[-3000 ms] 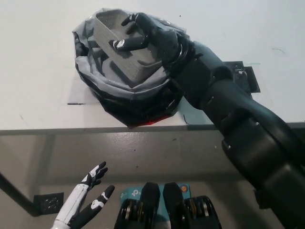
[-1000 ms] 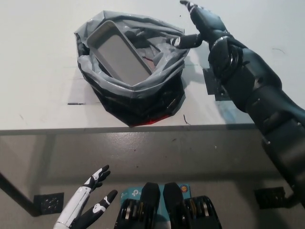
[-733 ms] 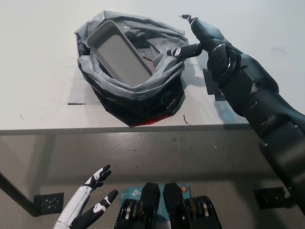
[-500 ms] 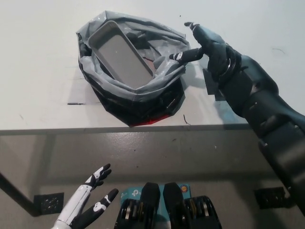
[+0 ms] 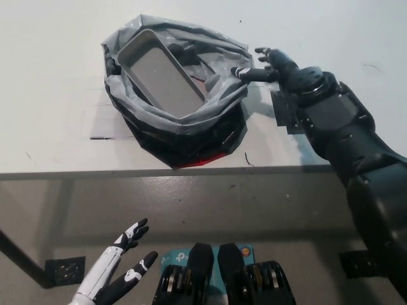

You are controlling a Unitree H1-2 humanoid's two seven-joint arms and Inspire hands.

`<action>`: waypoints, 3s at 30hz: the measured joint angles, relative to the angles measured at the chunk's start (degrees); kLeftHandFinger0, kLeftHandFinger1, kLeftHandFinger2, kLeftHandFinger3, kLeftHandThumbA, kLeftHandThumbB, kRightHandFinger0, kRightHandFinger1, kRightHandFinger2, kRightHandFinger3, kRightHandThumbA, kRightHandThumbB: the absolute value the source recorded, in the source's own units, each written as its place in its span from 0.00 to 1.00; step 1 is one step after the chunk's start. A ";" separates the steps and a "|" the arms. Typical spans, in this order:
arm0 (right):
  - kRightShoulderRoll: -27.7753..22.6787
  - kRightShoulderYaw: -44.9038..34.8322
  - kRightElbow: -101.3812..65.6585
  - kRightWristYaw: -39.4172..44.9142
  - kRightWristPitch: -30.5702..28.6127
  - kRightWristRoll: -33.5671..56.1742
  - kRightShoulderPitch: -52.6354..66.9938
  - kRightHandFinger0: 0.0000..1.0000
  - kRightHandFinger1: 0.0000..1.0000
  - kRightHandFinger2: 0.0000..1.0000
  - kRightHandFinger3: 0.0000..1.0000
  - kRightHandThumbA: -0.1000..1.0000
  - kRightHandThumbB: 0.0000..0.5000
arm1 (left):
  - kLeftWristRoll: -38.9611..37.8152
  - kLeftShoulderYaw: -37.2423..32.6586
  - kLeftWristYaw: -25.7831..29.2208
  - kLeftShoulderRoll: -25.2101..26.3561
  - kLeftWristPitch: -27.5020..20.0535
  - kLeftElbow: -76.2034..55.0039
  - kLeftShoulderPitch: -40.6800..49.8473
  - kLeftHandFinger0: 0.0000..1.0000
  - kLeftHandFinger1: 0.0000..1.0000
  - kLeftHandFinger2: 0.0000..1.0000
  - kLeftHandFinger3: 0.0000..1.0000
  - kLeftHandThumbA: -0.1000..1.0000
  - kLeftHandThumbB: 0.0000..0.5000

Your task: Use the right hand to pick up a small rectangular container and put it into a plastic bag and lift the bag

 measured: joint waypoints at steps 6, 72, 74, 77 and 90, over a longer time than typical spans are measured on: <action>0.06 -10.70 0.97 1.84 4.19 6.11 0.11 0.17 0.85 1.00 1.00 0.72 0.66 | 0.03 0.00 0.00 0.01 0.02 0.00 0.00 1.00 1.00 1.00 1.00 0.88 0.32; 3.60 -16.77 -11.28 1.11 15.88 20.28 -12.46 0.00 0.12 0.61 0.99 0.00 0.23 | 0.27 -0.79 -2.25 0.33 -0.04 -0.13 -0.15 1.00 1.00 1.00 1.00 0.89 0.30; 3.60 -16.83 -11.04 1.11 16.12 20.57 -12.46 0.00 0.10 0.60 1.00 0.00 0.19 | 0.28 -0.90 -2.28 0.37 -0.03 -0.10 0.03 1.00 1.00 1.00 1.00 0.88 0.26; 3.61 -16.94 -10.97 1.07 16.30 21.22 -12.46 0.00 0.11 0.60 0.69 0.00 0.20 | 0.28 -0.90 -2.28 0.48 -0.04 -0.10 0.00 1.00 1.00 1.00 1.00 0.87 0.28; 3.45 -20.99 -13.54 0.16 16.40 29.06 -17.26 0.00 0.18 0.70 1.00 0.00 0.18 | 0.81 -1.34 -2.52 1.01 -0.01 0.15 -0.01 1.00 1.00 1.00 1.00 0.89 0.32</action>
